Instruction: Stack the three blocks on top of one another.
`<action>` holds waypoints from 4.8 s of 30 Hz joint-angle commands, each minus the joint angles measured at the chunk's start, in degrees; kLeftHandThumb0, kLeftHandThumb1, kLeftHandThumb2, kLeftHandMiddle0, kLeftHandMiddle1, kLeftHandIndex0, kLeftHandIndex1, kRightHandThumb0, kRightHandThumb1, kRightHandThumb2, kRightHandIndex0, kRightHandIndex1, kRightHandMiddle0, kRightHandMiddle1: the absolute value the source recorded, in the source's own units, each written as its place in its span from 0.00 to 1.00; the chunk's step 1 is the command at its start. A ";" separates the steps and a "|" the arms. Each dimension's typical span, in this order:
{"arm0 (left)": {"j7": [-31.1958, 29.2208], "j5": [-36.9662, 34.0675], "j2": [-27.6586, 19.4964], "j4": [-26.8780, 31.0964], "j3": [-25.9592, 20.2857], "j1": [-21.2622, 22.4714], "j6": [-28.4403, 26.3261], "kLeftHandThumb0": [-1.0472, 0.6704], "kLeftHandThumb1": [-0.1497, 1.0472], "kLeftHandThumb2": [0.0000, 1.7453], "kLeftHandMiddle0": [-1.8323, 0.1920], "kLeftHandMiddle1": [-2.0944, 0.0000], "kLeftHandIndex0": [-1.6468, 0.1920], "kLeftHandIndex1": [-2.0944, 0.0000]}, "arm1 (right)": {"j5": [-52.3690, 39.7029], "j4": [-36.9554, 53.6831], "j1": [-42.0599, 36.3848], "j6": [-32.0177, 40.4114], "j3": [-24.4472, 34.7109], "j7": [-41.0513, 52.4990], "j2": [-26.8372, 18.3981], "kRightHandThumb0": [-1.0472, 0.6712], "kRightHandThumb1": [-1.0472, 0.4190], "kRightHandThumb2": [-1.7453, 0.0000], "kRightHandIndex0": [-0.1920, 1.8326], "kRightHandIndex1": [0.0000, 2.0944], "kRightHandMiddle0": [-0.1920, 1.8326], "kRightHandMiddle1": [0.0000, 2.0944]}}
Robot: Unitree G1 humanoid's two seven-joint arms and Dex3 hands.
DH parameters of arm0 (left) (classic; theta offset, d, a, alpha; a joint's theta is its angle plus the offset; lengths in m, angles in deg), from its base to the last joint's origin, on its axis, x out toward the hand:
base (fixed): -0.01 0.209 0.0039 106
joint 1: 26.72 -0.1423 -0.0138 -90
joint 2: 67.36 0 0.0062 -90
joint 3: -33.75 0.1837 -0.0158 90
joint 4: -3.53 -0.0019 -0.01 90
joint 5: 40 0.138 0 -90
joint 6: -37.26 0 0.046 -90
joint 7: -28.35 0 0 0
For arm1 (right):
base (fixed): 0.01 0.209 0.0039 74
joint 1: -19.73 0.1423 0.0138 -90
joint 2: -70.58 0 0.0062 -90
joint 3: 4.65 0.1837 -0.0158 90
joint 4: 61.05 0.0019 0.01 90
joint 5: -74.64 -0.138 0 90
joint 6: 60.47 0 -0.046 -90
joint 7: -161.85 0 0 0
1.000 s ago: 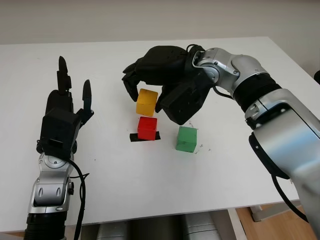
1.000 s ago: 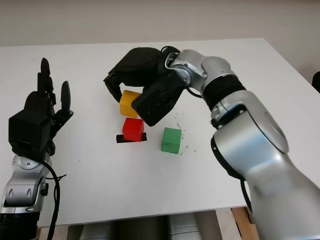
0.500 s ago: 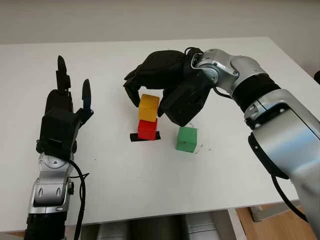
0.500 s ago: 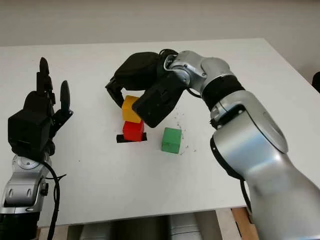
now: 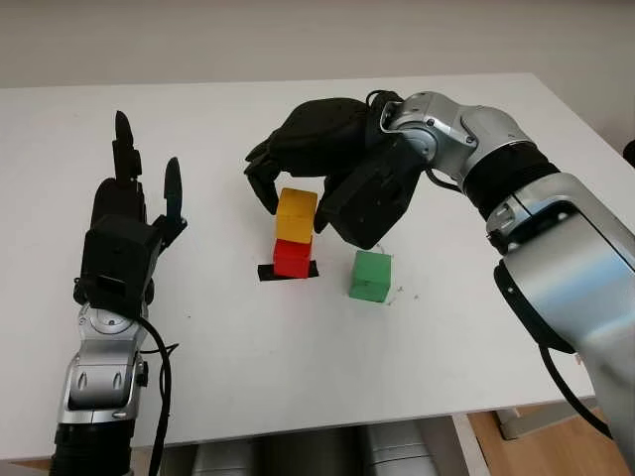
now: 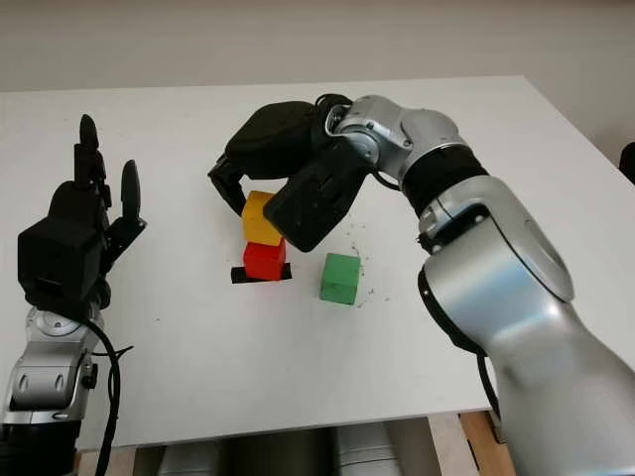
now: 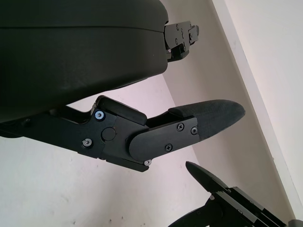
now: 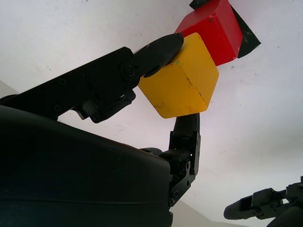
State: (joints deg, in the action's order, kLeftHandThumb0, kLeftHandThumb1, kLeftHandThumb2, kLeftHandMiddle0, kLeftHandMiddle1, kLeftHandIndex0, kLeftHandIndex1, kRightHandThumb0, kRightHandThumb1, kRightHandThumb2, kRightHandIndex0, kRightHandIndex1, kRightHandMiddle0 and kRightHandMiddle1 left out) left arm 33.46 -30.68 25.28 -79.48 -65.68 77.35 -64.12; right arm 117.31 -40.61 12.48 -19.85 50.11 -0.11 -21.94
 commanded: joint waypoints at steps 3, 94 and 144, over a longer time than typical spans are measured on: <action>0.07 -0.01 0.11 1.57 0.04 -0.01 -0.11 0.13 1.00 0.42 1.00 0.99 1.00 1.00 | -1.13 -0.30 0.91 -0.22 0.90 0.31 -0.07 0.38 0.08 0.97 0.23 0.03 0.32 0.66; 1.92 0.94 0.83 0.42 0.86 -0.19 0.73 0.14 1.00 0.42 0.99 0.98 0.99 0.98 | -7.20 0.11 0.95 1.05 5.09 6.67 -2.97 0.16 0.15 0.97 0.01 0.01 0.07 0.07; -1.88 -0.56 -1.90 0.99 -0.65 -0.37 1.36 0.14 1.00 0.41 0.99 0.97 0.98 0.97 | 0.45 22.40 -21.72 -20.25 14.52 -3.28 -28.73 0.32 0.12 0.97 0.17 0.03 0.33 0.08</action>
State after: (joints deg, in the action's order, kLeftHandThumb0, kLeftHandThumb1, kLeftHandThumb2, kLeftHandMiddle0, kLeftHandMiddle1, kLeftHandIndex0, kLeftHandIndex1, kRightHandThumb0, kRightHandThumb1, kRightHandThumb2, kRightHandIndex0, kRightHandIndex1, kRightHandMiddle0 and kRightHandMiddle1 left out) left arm 31.63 -31.49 23.90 -79.14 -66.49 76.43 -62.77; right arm 117.19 -17.95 -11.04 -39.50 65.13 -2.64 -50.97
